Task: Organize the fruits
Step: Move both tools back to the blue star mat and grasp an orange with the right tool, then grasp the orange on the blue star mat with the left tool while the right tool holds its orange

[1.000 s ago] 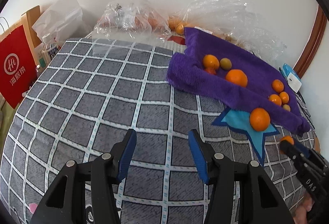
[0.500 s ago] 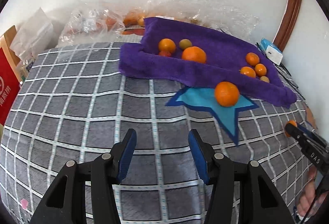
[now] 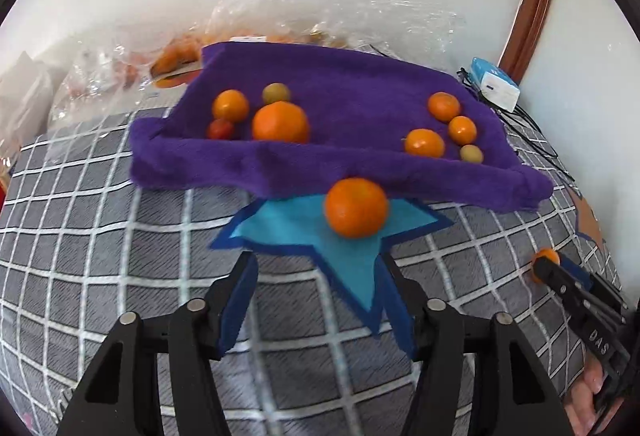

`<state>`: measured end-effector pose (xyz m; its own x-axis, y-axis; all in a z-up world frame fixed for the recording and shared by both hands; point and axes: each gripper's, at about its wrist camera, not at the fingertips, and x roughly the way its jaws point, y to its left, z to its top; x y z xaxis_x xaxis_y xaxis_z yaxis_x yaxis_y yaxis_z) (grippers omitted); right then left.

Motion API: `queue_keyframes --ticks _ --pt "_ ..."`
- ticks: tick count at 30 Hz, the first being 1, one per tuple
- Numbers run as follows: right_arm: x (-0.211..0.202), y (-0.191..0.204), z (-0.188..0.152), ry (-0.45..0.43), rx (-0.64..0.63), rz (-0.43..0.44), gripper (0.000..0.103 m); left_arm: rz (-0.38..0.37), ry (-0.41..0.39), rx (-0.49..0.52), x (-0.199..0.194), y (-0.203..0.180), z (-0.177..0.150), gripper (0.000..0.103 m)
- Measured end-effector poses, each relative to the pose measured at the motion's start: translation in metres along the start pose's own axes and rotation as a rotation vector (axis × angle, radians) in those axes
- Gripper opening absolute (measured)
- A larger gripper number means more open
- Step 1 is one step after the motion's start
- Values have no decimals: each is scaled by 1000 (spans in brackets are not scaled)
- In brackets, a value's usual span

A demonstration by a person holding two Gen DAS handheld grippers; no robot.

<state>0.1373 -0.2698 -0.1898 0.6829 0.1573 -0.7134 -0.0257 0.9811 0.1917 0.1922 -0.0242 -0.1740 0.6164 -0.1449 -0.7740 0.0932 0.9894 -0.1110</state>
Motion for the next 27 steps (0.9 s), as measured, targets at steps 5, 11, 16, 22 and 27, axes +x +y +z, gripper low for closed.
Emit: queue_keyframes --ticks 5,11,16,22,27 --pt "1 7 -1 2 -43 13 38 -14 -2 -6 13 -14 12 64" --pt "2 10 -2 7 -74 33 38 4 6 -54 32 -19 17 64" --pt "3 4 -1 10 -35 48 38 -3 -45 -106 32 -13 12 49" --pt "3 3 -1 7 -25 43 38 -29 -31 -107 25 -7 13 37" --pt "3 2 -1 9 -27 46 38 -43 -46 -131 5 7 9 37"
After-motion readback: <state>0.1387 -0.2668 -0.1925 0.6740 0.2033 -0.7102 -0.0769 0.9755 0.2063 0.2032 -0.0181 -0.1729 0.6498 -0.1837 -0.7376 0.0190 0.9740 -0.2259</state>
